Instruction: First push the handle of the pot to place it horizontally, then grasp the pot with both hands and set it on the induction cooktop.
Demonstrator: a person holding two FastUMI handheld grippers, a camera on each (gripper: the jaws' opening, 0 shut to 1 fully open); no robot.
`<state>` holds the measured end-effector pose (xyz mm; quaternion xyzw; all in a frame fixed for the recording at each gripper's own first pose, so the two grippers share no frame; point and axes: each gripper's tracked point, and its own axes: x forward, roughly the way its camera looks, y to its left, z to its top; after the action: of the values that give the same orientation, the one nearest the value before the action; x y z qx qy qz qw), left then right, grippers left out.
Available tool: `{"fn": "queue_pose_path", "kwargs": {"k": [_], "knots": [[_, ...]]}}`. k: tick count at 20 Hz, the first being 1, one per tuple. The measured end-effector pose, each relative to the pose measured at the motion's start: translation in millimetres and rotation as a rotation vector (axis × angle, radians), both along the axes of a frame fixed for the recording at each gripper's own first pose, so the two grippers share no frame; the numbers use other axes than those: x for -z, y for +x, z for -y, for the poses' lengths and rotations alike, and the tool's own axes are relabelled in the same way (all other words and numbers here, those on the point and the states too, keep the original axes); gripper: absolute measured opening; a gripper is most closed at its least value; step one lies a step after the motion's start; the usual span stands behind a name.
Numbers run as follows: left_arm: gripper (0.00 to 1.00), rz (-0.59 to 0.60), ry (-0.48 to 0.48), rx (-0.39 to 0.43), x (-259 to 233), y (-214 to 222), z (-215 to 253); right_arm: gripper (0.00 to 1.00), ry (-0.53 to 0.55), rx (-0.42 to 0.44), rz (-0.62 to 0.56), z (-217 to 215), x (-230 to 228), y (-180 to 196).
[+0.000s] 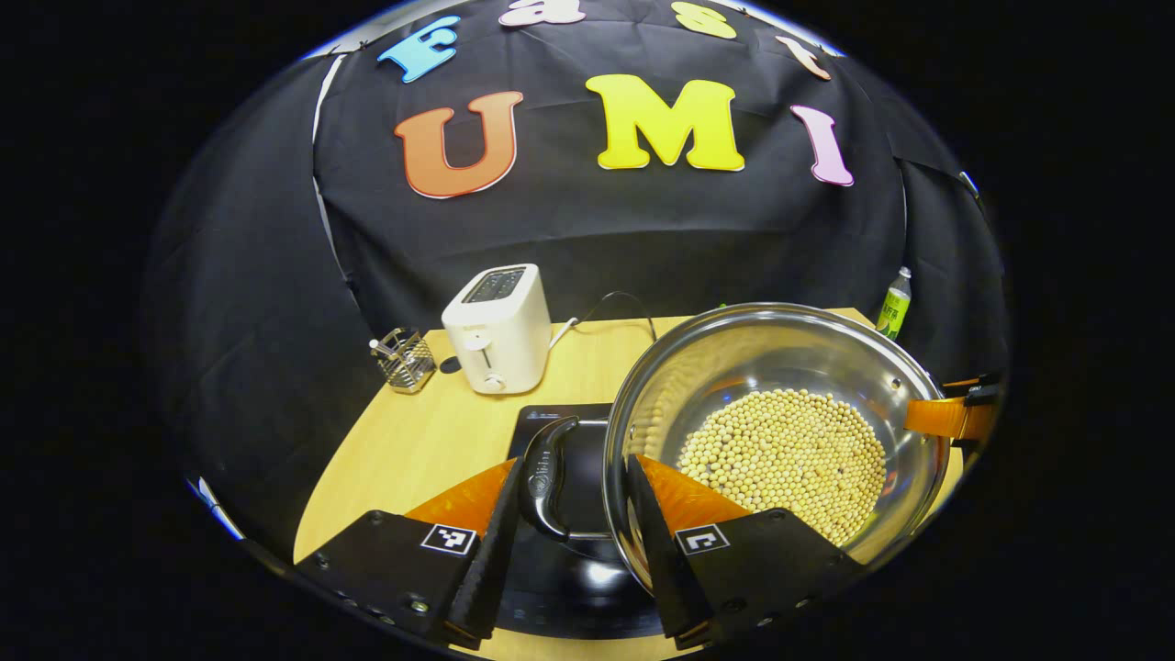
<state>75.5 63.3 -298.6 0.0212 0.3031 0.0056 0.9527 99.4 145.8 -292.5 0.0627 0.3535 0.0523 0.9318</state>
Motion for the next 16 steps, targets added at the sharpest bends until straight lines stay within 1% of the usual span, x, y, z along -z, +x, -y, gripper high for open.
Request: {"fn": "queue_pose_path", "kwargs": {"k": [1, 2, 7, 16], "knots": [[0.64, -0.001, 0.008, -0.003, 1.7, 1.4, -9.9, 0.57, 0.004, -0.002, -0.004, -9.7, 2.1, 1.0], [0.64, -0.004, 0.015, -0.004, 3.5, 2.6, -17.6, 0.55, 0.006, -0.003, -0.008, -18.2, 4.0, 2.0], [0.64, -0.016, 0.037, -0.02, 16.7, 8.0, -52.2, 0.55, 0.027, -0.011, -0.032, -54.4, 14.9, 9.0], [0.64, -0.049, 0.056, -0.038, 48.9, 23.4, -88.3, 0.55, 0.034, -0.021, -0.07, -96.0, 42.5, 23.6]]}}
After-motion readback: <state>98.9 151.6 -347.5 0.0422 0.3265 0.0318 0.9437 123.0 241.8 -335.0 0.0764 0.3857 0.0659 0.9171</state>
